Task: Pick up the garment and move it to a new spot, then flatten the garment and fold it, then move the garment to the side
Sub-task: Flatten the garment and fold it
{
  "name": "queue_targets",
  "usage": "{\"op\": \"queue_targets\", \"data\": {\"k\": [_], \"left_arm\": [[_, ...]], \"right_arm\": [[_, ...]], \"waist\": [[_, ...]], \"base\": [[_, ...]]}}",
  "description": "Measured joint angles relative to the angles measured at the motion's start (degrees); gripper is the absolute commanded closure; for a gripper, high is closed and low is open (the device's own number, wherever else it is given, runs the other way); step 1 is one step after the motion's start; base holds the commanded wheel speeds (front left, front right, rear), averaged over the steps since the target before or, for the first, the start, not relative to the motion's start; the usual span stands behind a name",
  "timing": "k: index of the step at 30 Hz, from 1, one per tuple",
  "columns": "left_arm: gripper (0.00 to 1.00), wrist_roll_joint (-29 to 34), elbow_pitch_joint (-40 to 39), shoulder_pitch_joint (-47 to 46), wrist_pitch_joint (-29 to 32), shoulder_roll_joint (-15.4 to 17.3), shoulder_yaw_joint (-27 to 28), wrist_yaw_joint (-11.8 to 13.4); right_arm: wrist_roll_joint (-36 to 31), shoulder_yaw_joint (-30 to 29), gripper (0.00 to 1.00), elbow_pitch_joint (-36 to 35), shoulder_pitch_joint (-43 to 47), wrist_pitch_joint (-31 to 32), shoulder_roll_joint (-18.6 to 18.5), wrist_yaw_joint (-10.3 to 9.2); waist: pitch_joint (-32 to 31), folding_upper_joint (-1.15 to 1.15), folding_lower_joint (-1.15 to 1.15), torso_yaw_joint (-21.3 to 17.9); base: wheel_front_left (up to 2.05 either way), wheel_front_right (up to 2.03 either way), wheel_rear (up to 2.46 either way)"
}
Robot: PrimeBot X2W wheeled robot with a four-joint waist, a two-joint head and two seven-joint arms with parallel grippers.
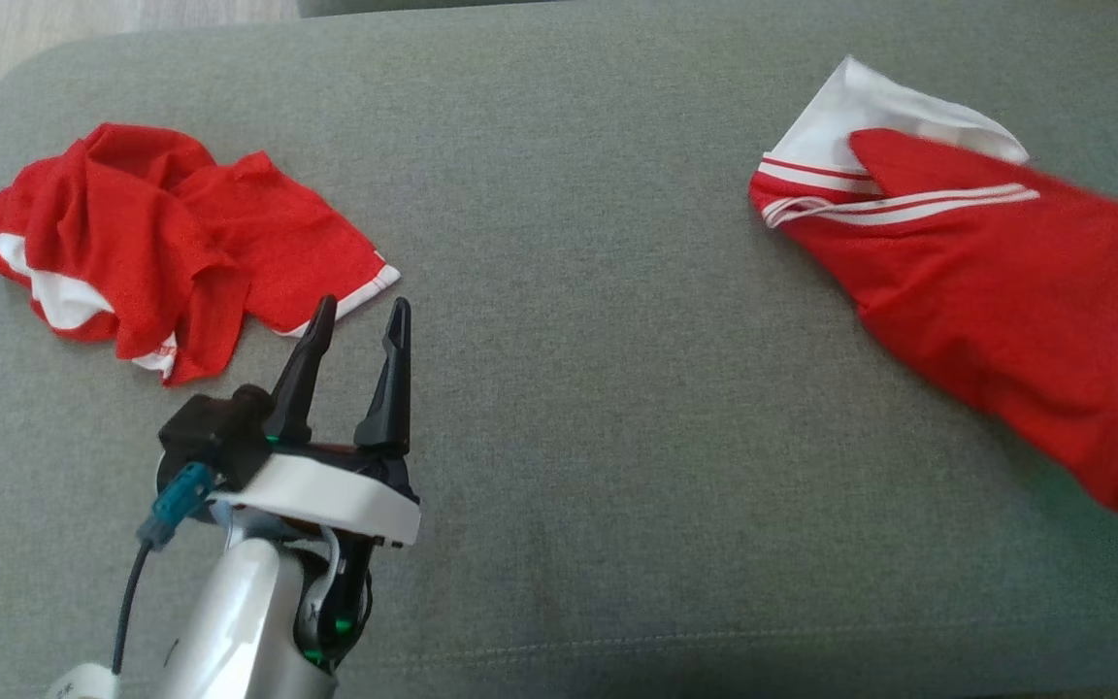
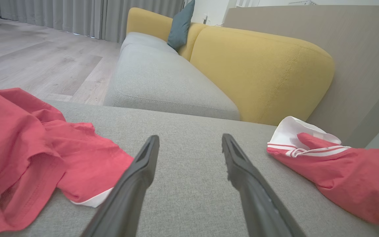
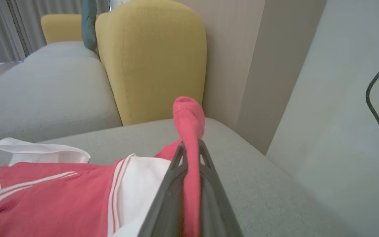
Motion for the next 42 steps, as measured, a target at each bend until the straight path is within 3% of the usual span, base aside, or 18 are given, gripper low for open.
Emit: {"op": "queue_targets", "data": {"k": [3, 4, 5, 13, 20, 28, 42], "left_arm": [[0.0, 0.0, 0.5, -0.4, 0.0, 0.0, 0.0, -0.3], [0.0, 0.0, 0.6, -0.5, 0.0, 0.0, 0.0, -0.4], [0.0, 0.0, 0.6, -0.6, 0.0, 0.0, 0.0, -0.4], [0.0, 0.0, 1.2, -0.8, 0.0, 0.0, -0.1, -0.4], [0.0, 0.0, 1.3, -0.7, 0.0, 0.0, -0.1, -0.3], [0.0, -0.2, 0.0, 0.7, 0.0, 0.0, 0.1, 0.0], [0.0, -0.2, -0.3, 1.5, 0.0, 0.0, -1.1, 0.2]], "right_arm": [[-1.4, -1.9, 1.0, 2.2, 0.0, 0.9, 0.1, 0.0], [-1.6, -2.3, 0.26, 2.8, 0.0, 0.9, 0.2, 0.0], [-1.6, -2.9, 0.0, 3.3, 0.0, 0.8, 0.2, 0.0], [0.6, 1.1, 0.0, 4.6, -0.2, -2.1, 0.2, 0.0], [8.6, 16.0, 0.0, 1.0, 1.9, -5.8, 0.2, 0.0], [17.1, 28.0, 0.0, -0.8, 11.9, -12.5, 0.2, 0.0], [17.3, 31.9, 0.0, 4.4, 13.6, -15.1, 0.1, 0.0]], "waist": [[0.1, 0.0, 0.0, 0.0], [0.0, 0.0, 0.0, 0.1], [0.0, 0.0, 0.0, 0.2], [-0.9, 0.0, 0.0, 1.2], [-2.2, 0.0, 0.0, 2.0], [-3.3, 0.0, 0.0, 2.5], [-2.6, 0.0, 0.0, 4.3]], "base": [[0.0, 0.0, 0.0], [0.0, 0.0, 0.0], [0.0, 0.0, 0.0], [0.0, 0.0, 0.0], [0.0, 0.0, 0.0], [0.0, 0.0, 0.0], [0.0, 0.0, 0.0]]}}
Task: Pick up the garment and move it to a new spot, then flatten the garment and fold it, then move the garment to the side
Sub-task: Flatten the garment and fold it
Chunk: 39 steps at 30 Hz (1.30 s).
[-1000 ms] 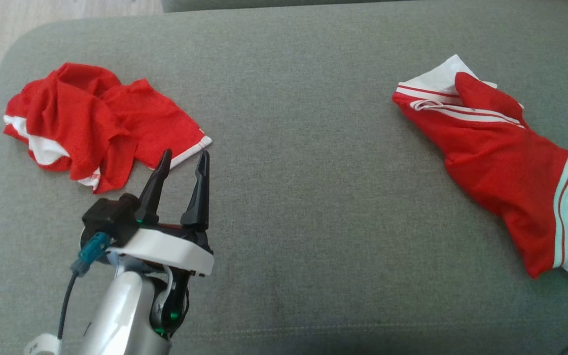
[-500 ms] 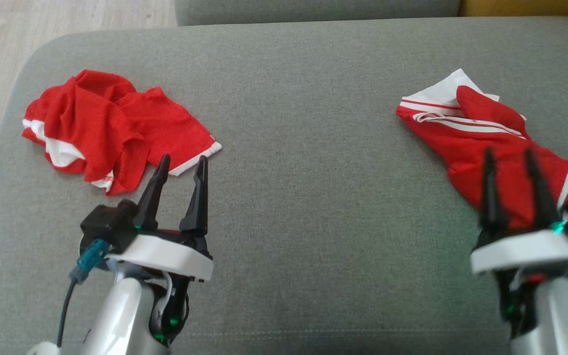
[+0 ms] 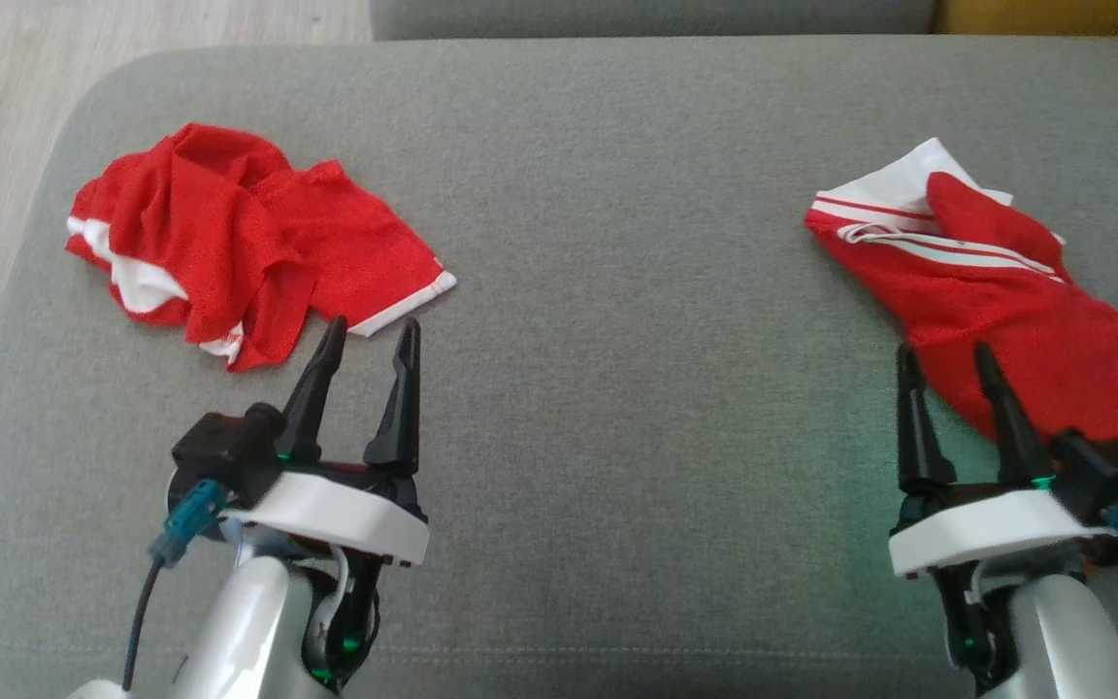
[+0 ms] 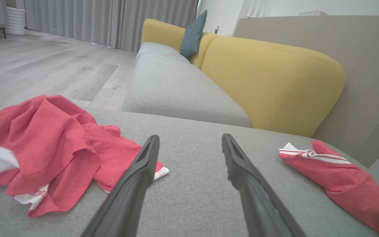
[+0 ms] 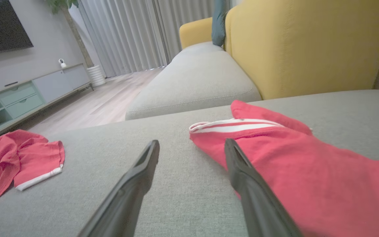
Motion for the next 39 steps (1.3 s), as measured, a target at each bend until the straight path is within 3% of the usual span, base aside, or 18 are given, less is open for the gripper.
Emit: {"op": "queue_targets", "data": {"k": [6, 9, 17, 27, 31, 36, 37, 38, 39], "left_arm": [[0.0, -0.2, 0.0, -0.1, 0.0, 0.0, -0.3, 0.0], [0.0, -0.2, 0.1, -0.2, 0.0, 0.0, -0.4, -0.1], [0.0, -0.5, 0.4, -2.1, 0.0, 0.0, -1.1, -0.4], [0.0, -0.9, 1.2, -2.4, 0.0, 0.0, -2.1, -0.4], [0.0, -0.9, 1.3, -2.4, 0.0, 0.0, -2.2, -0.3], [0.0, -1.0, 1.4, -2.4, 0.0, 0.0, -2.4, -0.3], [0.0, -1.0, 1.4, -2.4, 0.0, 0.0, -2.5, -0.3], [0.0, -1.0, 1.4, -2.4, 0.0, 0.0, -2.5, -0.3], [0.0, -1.0, 1.5, -2.4, 0.0, 0.0, -2.6, -0.3]], "right_arm": [[-1.6, -0.4, 0.0, 2.6, -2.4, 0.4, 0.0, 0.0], [-1.7, -3.4, 0.0, 5.3, -5.8, 0.8, 0.0, 0.0], [-6.7, -13.7, 0.0, 14.6, -15.4, 3.6, -0.1, 0.0], [-14.8, -29.7, 0.0, 21.6, -21.7, 2.8, -0.1, 0.0], [-15.9, -31.7, 0.0, 24.7, -21.8, 2.3, -0.1, 0.0], [-15.6, -30.1, 0.0, 28.7, -22.0, 1.5, -0.1, 0.0], [-15.1, -29.7, 0.7, 29.5, -22.1, 1.4, -0.1, 0.0], [-14.8, -29.3, 1.0, 30.1, -22.2, 0.8, -0.1, 0.0], [-14.7, -28.8, 1.0, 30.4, -22.3, 0.3, -0.1, 0.0]], "waist": [[1.6, 0.0, 0.0, 1.2], [2.6, 0.0, 0.0, 2.2], [5.1, 0.0, 0.0, 5.6], [6.5, 0.0, 0.0, 8.3], [6.3, 0.0, 0.0, 8.0], [6.0, 0.0, 0.0, 6.9], [6.0, 0.0, 0.0, 6.7], [6.0, 0.0, 0.0, 6.6], [6.0, 0.0, 0.0, 6.4]], "base": [[0.0, 0.0, 0.0], [0.0, 0.0, 0.0], [0.0, 0.0, 0.0], [0.0, 0.0, 0.0], [0.0, 0.0, 0.0], [0.0, 0.0, 0.0], [0.0, 0.0, 0.0], [0.0, 0.0, 0.0], [0.0, 0.0, 0.0]]}}
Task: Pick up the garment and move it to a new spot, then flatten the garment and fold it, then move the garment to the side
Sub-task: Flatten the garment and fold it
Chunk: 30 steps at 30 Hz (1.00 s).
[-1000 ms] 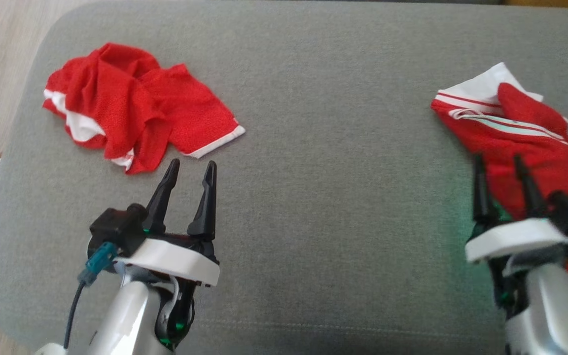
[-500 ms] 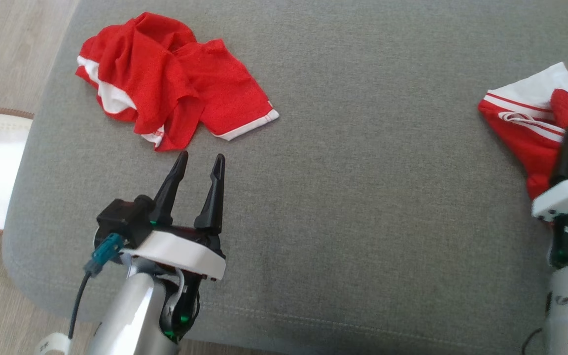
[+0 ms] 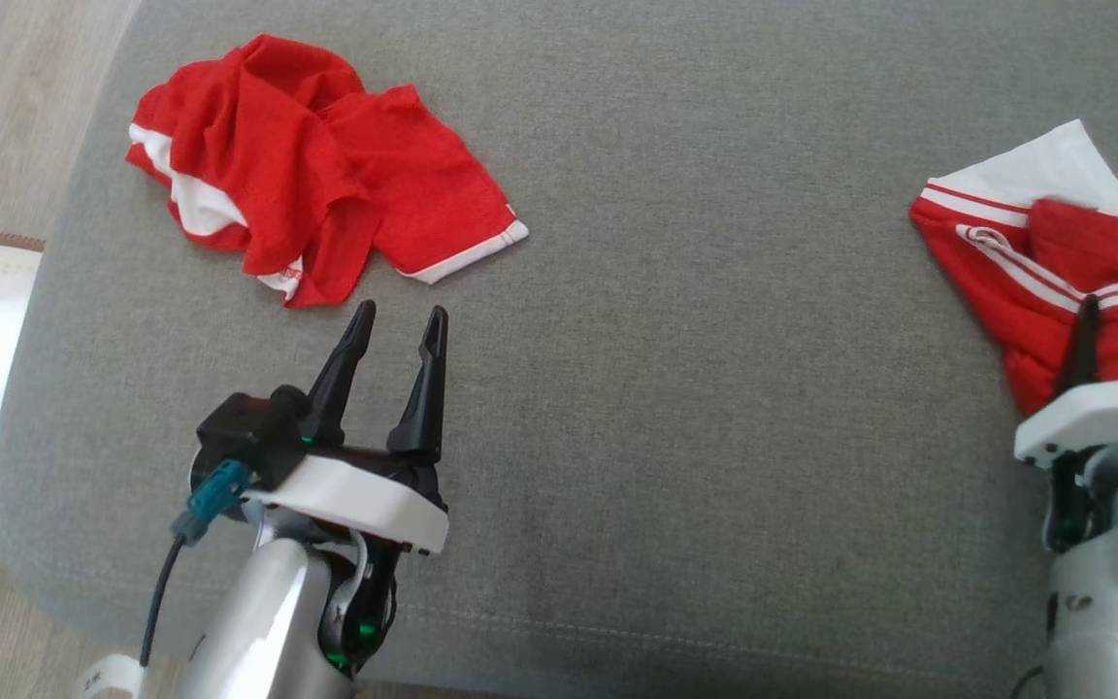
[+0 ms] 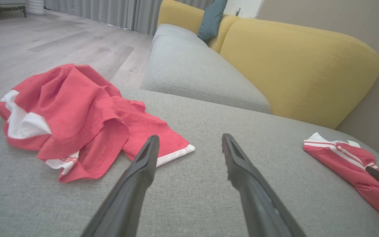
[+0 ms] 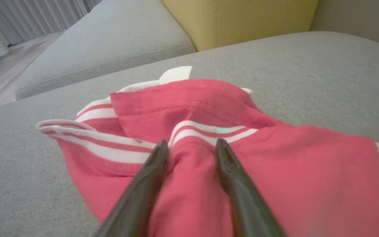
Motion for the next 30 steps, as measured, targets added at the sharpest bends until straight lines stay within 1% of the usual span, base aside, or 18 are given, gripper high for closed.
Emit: {"op": "queue_targets", "data": {"k": [5, 8, 14, 18, 20, 21, 25, 26, 27, 30], "left_arm": [[0.0, 0.0, 0.3, 0.0, 0.0, 0.0, -0.2, 0.0], [0.0, -0.6, 0.4, 0.0, 0.0, 0.0, -0.2, 0.3], [0.0, -1.0, 0.4, 0.0, 0.0, 0.0, 0.0, 0.5], [0.0, -1.5, 0.4, 0.1, 0.0, 0.0, 0.0, 0.9], [0.0, -1.5, 0.4, 0.1, 0.0, 0.0, -0.1, 0.9], [0.0, -1.5, 0.4, 0.1, 0.0, 0.0, -0.1, 0.9], [0.0, -1.5, 0.4, 0.5, 0.0, 0.0, -0.2, 1.0], [0.0, -1.5, 0.4, 0.8, 0.0, 0.0, -0.2, 1.0], [0.0, -1.5, 0.4, 1.1, 0.0, 0.0, -0.3, 1.0], [0.0, -1.5, 0.4, 1.8, 0.0, 0.0, -0.3, 1.4]], "right_arm": [[2.2, 3.4, 1.0, 0.7, -1.4, -2.2, -0.1, 0.0], [4.4, 7.0, 1.0, -0.1, -1.8, -3.1, -0.1, 0.0], [10.9, 19.1, 1.0, -4.6, -1.9, -3.0, -0.2, 0.0], [14.0, 26.8, 1.0, -6.4, -1.9, -1.4, -0.2, -0.01], [15.6, 30.0, 1.0, -6.8, -1.9, -1.4, -0.3, 0.0], [15.6, 30.0, 1.0, -6.8, -1.9, -1.4, -0.3, 0.0], [18.8, 36.4, 1.0, -5.9, -1.7, -0.6, -0.4, 0.0], [20.0, 37.8, 0.94, -5.3, -1.6, -0.6, -0.4, 0.0], [20.6, 39.4, 0.0, -4.5, -1.5, -0.7, -0.4, 0.0], [23.1, 44.1, 0.0, -3.6, -0.6, -0.8, -0.5, 0.0]], "waist": [[-0.6, 0.0, 0.0, -0.3], [-1.4, 0.0, 0.0, -0.3], [-3.1, 0.0, 0.0, 0.1], [-3.8, 0.0, 0.0, 0.8], [-4.1, 0.0, 0.0, 1.4], [-4.1, 0.0, 0.0, 1.4], [-4.6, 0.0, 0.0, 2.4], [-4.8, 0.0, 0.0, 2.6], [-5.0, 0.0, 0.0, 2.8], [-5.6, 0.0, 0.0, 3.1]], "base": [[0.0, 0.0, 0.0], [0.0, 0.0, 0.0], [0.0, 0.0, 0.0], [0.0, 0.0, 0.0], [0.0, 0.0, 0.0], [0.0, 0.0, 0.0], [0.0, 0.0, 0.0], [0.0, 0.0, 0.0], [0.0, 0.0, 0.0], [0.0, 0.0, 0.0]]}}
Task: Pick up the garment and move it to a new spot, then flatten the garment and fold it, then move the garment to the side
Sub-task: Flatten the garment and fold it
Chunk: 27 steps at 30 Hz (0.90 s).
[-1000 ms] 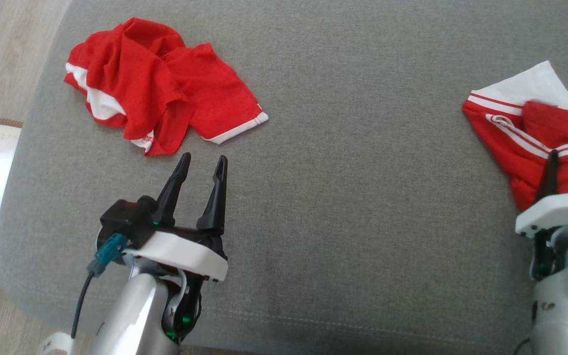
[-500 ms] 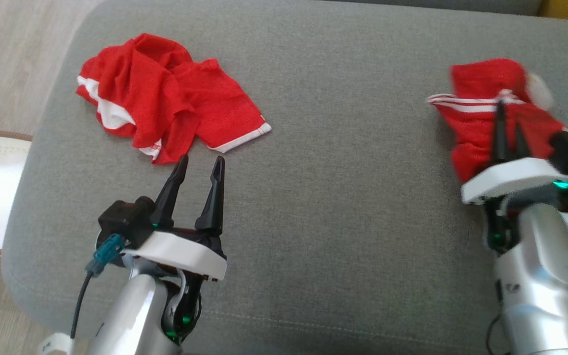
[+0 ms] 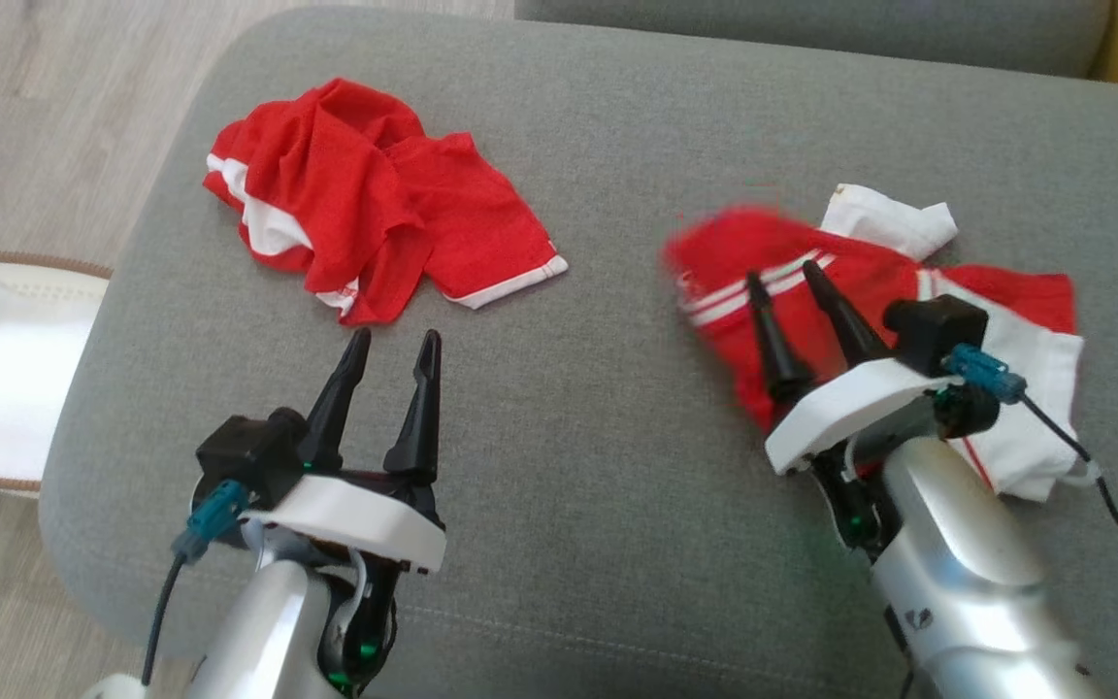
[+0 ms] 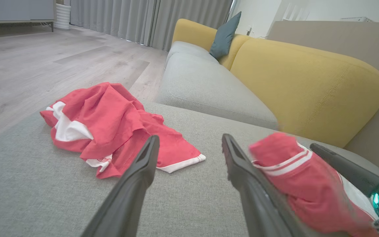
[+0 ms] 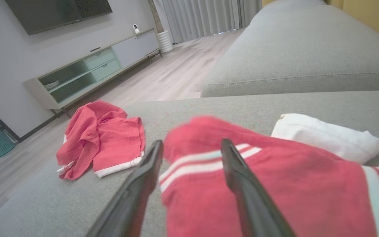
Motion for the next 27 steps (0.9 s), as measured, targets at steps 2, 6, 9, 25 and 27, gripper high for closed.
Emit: {"op": "queue_targets", "data": {"k": [2, 6, 9, 25, 27], "left_arm": [[0.0, 0.0, 0.0, 0.3, 0.0, 0.0, 0.3, 0.1], [0.0, 0.2, -0.1, 0.9, 0.0, 0.0, 1.2, 0.3], [0.0, 0.2, -0.5, 1.2, 0.0, 0.0, 2.1, 0.3], [0.0, 0.7, -2.1, 1.9, 0.0, 0.0, 1.6, 0.5], [0.0, 0.7, -2.1, 1.9, 0.0, 0.0, 1.4, 0.5]], "right_arm": [[0.9, 1.7, 0.0, 0.3, 0.1, -0.5, 0.0, 0.0], [0.9, 1.0, 0.0, 0.3, 0.0, -2.0, 0.0, 0.0], [-0.3, -2.0, 0.0, -0.1, 0.1, -3.0, 0.0, 0.0], [-9.5, -20.3, 0.0, -13.0, 17.9, -4.2, 0.3, 0.0], [-9.5, -21.2, 0.0, -13.2, 17.4, -4.0, 0.3, 0.0]], "waist": [[-0.4, 0.0, 0.0, -0.2], [-1.2, 0.0, 0.0, -1.6], [-1.8, 0.0, 0.0, -3.1], [-3.1, 0.0, 0.0, -8.3], [-2.6, 0.0, 0.0, -8.3]], "base": [[0.0, 0.0, 0.0], [0.0, 0.0, 0.0], [0.0, 0.0, 0.0], [0.0, 0.0, 0.0], [0.0, 0.0, 0.0]]}}
